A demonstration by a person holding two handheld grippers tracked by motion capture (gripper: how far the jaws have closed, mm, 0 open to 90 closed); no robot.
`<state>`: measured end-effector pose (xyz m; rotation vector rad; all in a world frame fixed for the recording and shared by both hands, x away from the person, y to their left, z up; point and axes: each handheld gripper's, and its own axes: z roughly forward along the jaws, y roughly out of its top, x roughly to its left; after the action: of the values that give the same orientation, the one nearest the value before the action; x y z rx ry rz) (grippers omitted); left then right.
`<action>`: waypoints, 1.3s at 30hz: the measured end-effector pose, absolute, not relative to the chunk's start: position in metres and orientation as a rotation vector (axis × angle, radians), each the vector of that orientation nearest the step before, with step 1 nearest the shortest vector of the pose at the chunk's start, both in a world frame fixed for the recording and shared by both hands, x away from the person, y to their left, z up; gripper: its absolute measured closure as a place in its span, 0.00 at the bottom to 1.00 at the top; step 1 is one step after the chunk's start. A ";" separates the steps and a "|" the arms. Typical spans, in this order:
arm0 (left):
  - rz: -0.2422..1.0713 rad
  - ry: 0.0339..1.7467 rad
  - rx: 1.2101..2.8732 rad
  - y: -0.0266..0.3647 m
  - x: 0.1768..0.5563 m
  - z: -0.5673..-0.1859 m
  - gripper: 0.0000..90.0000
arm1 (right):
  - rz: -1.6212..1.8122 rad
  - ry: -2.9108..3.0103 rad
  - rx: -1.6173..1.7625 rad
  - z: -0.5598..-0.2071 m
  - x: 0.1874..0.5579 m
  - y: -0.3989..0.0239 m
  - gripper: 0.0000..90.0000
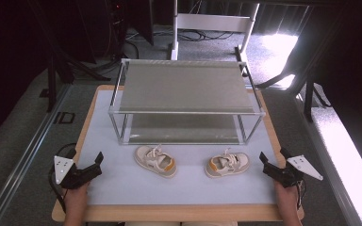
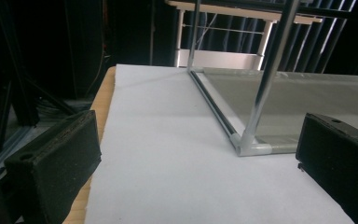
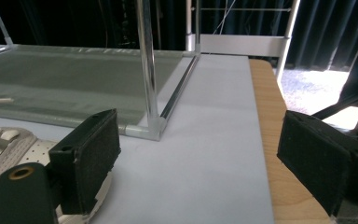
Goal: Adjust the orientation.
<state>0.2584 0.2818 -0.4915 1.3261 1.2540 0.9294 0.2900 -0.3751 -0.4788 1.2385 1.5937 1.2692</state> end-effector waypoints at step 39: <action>0.524 1.196 1.695 0.198 0.283 -0.464 0.00 | 1.233 1.677 1.255 -0.478 0.295 -0.373 0.15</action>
<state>0.2831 0.1983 -0.4644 1.6948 1.1956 0.5235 0.2947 -0.3729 -0.4781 1.2553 1.6768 1.2331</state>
